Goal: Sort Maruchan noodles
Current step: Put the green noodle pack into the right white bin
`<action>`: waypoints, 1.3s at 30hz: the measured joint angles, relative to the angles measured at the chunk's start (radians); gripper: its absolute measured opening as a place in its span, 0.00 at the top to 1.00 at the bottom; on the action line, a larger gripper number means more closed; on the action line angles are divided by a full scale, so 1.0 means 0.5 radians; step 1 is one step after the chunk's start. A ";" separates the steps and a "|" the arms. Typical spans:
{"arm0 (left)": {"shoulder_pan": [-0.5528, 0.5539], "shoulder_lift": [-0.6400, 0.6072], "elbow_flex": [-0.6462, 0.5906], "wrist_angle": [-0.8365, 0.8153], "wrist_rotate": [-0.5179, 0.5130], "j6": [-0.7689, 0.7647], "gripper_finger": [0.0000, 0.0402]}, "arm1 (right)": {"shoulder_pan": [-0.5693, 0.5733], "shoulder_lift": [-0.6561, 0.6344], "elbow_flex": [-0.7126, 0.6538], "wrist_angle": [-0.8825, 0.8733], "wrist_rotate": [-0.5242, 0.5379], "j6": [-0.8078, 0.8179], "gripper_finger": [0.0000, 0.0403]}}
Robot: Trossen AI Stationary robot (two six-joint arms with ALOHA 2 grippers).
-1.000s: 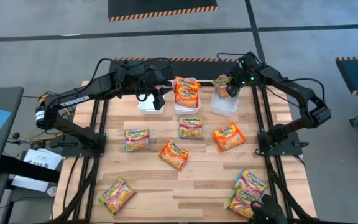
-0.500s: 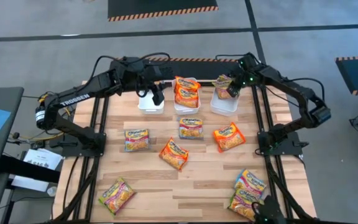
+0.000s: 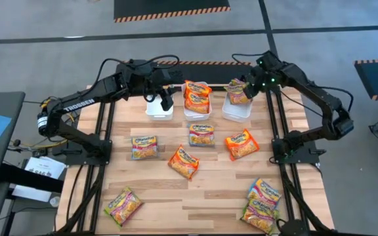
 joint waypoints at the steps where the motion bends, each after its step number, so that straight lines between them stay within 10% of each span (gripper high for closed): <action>1: 0.000 0.000 0.000 0.000 0.000 0.000 0.66 | 0.012 0.004 -0.001 -0.045 0.000 0.063 0.44; 39: 0.000 0.001 0.000 -0.010 0.004 0.001 0.66 | 0.076 0.675 -0.011 0.082 0.433 0.211 0.50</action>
